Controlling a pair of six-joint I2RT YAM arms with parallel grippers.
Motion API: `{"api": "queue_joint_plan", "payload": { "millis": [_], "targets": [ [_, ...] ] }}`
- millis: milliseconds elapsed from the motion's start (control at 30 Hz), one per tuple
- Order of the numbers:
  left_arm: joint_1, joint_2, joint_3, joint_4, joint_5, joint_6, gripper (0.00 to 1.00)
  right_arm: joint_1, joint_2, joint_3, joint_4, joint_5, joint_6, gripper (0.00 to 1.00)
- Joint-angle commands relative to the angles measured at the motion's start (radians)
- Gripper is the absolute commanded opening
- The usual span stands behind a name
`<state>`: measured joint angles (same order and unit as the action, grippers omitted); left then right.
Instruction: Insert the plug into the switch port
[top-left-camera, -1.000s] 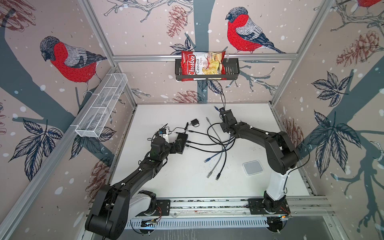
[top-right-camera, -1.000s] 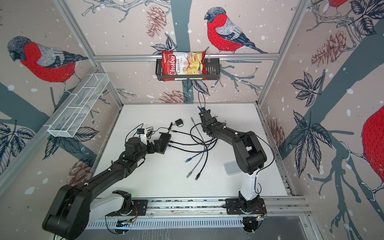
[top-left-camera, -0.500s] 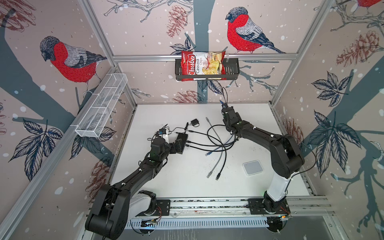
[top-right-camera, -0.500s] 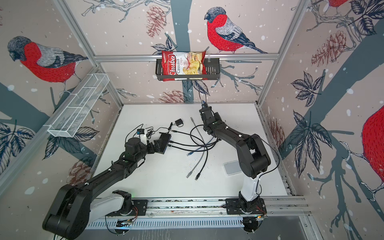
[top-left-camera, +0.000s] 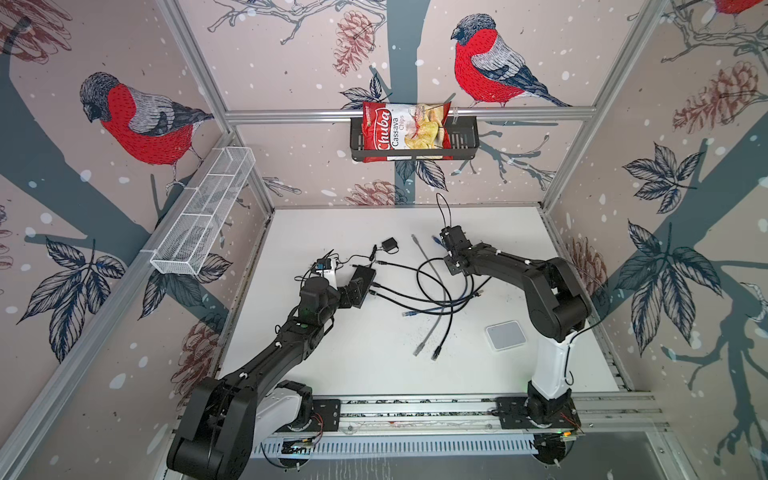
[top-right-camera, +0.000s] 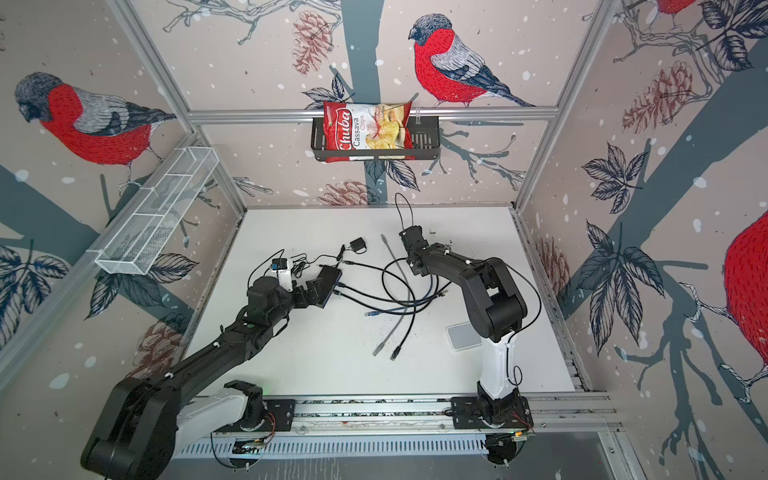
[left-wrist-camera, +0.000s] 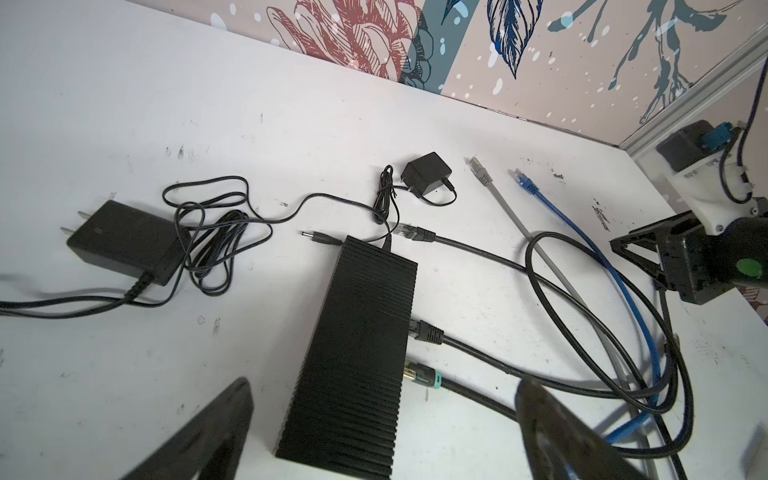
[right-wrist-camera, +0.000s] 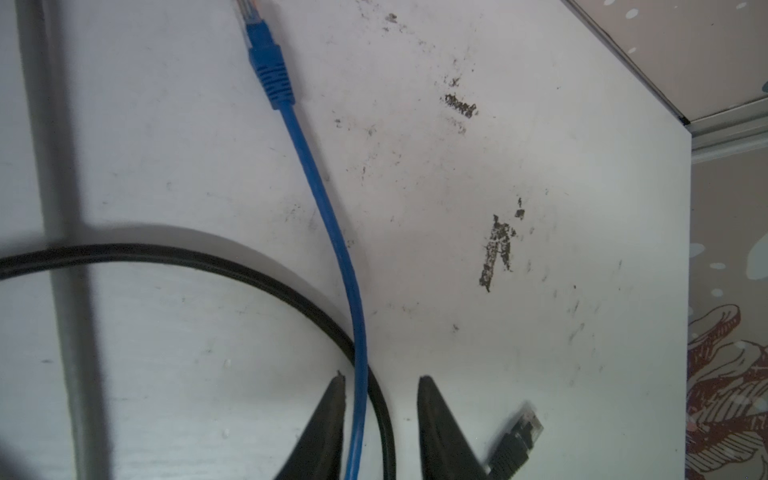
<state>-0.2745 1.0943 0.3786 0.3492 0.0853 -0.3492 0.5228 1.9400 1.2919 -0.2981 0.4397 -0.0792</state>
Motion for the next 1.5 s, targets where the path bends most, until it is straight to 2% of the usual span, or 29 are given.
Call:
{"api": "queue_joint_plan", "payload": {
  "millis": [0,233,367,467,633,867,1100,1267,1467],
  "targets": [
    [0.001,-0.005,0.006,-0.029,-0.016,0.034,0.97,0.002,-0.058,-0.012,0.017,-0.069,0.003,0.4],
    [-0.007,0.018,0.065,-0.183,-0.028,0.009,0.95,0.066,-0.184,-0.074,0.02,-0.416,0.034,0.41],
    [-0.079,0.008,0.073,-0.262,-0.112,0.013,0.94,0.115,-0.223,-0.173,0.042,-0.608,0.139,0.38],
    [-0.133,-0.005,0.055,-0.252,-0.14,0.016,0.94,0.169,-0.269,-0.259,0.084,-0.667,0.204,0.38],
    [-0.15,-0.022,0.012,-0.18,-0.125,-0.007,0.94,0.296,-0.284,-0.301,0.13,-0.674,0.259,0.39],
    [-0.152,-0.084,-0.016,-0.145,-0.174,-0.035,0.94,0.372,-0.14,-0.18,0.153,-0.687,0.282,0.39],
    [-0.15,-0.196,-0.088,-0.072,-0.212,-0.028,0.95,0.404,0.004,-0.056,0.108,-0.676,0.275,0.39],
    [-0.15,-0.211,-0.092,-0.091,-0.226,-0.013,0.96,0.414,0.047,-0.028,0.06,-0.646,0.269,0.39],
    [-0.151,-0.195,-0.093,-0.067,-0.218,-0.005,0.96,0.383,0.051,-0.035,0.013,-0.51,0.262,0.39]
  ]
}}
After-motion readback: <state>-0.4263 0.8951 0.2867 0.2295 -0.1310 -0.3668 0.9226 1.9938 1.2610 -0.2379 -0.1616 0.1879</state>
